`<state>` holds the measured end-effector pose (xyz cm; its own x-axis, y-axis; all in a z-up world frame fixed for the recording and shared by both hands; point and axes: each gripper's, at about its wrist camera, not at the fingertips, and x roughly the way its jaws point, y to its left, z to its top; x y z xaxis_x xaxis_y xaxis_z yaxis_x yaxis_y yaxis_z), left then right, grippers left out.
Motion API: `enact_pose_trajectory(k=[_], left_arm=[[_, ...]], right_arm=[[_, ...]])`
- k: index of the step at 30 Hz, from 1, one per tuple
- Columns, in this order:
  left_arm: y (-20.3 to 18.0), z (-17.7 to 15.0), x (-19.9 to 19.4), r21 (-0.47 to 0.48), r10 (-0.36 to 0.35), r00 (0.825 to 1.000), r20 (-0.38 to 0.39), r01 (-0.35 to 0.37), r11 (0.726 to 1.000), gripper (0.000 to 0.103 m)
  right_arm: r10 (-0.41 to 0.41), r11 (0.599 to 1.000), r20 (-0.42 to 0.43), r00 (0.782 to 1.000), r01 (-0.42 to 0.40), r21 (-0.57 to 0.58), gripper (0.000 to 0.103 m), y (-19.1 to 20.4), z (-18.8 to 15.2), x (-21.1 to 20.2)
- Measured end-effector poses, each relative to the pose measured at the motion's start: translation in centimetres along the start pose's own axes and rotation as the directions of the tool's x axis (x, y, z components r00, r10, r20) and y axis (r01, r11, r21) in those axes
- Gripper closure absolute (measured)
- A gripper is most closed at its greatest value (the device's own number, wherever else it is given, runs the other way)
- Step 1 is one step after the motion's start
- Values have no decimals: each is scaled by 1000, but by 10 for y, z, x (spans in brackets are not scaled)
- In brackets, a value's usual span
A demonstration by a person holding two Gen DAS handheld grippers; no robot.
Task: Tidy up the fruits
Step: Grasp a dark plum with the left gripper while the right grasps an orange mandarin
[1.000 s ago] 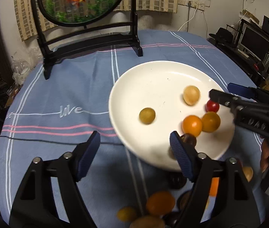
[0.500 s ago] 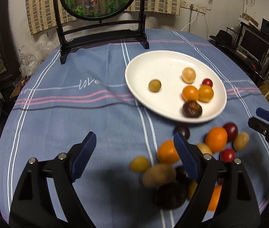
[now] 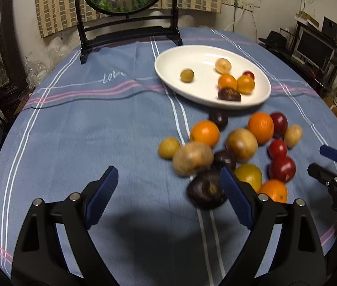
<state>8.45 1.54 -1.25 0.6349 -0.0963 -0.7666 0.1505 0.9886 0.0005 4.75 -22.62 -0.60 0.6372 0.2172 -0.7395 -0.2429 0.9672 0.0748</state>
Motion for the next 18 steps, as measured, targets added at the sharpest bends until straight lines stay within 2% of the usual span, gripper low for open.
enact_pose_trajectory(k=[18], left_arm=[[-24,-25,26,64,-47,994,-98,54,997,14]], right_arm=[[41,999,-3,999,-41,-13,35,8,-9,-1]])
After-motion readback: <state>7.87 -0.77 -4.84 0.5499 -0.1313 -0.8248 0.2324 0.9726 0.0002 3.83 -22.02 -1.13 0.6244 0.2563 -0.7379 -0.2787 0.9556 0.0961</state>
